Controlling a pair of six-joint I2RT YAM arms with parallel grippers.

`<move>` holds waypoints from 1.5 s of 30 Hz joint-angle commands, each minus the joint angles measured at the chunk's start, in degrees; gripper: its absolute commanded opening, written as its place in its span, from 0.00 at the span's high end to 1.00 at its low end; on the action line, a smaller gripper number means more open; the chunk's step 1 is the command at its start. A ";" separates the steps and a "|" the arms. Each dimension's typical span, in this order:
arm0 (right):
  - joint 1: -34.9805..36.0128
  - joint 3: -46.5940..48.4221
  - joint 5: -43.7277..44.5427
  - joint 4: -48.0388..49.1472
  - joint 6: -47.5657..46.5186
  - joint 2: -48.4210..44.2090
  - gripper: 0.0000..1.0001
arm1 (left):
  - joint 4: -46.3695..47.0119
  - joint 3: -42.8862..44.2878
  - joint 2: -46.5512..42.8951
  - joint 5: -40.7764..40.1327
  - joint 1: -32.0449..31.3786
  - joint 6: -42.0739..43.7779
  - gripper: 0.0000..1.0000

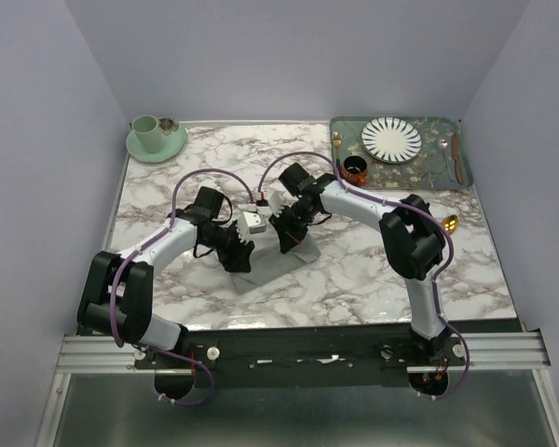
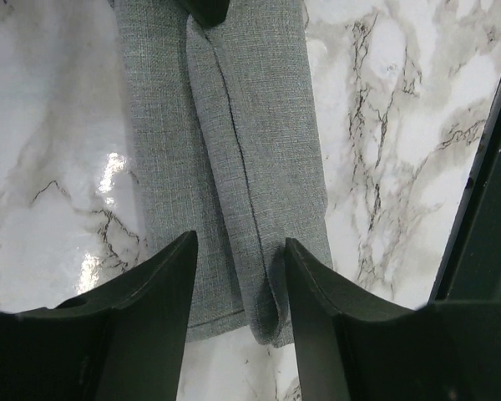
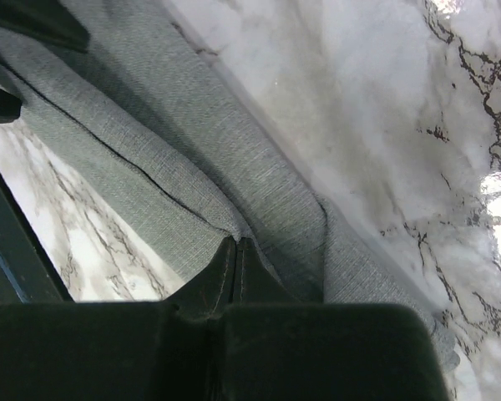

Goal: Fold the napkin into a case and place the utensils inside
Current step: Fold the 2/3-rectangle-folded napkin at the center of the board.

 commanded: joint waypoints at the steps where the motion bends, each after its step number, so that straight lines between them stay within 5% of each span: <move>1: -0.74 2.51 0.37 -1.93 1.78 3.84 0.99 | -1.00 1.67 3.19 -0.16 -0.61 -0.40 0.46; 8: -0.83 3.49 -1.74 -5.27 1.35 4.98 0.99 | -3.90 2.28 4.17 -0.08 -0.61 3.37 0.63; 21: -0.74 -5.74 -9.04 -5.71 5.82 -0.64 0.99 | -2.42 1.58 4.08 0.63 -4.03 4.00 0.45; 35: -0.74 -6.36 -11.06 -4.21 8.02 -1.61 0.99 | 0.84 4.92 9.61 0.45 -9.92 3.20 0.51; 41: -0.74 -6.54 -11.41 -4.30 7.94 -2.14 0.99 | 0.84 4.57 10.32 0.80 -10.63 3.99 0.71; 45: -1.00 -5.13 -12.38 -5.96 7.94 -1.79 0.95 | 0.14 4.39 9.62 1.42 -10.98 4.61 0.96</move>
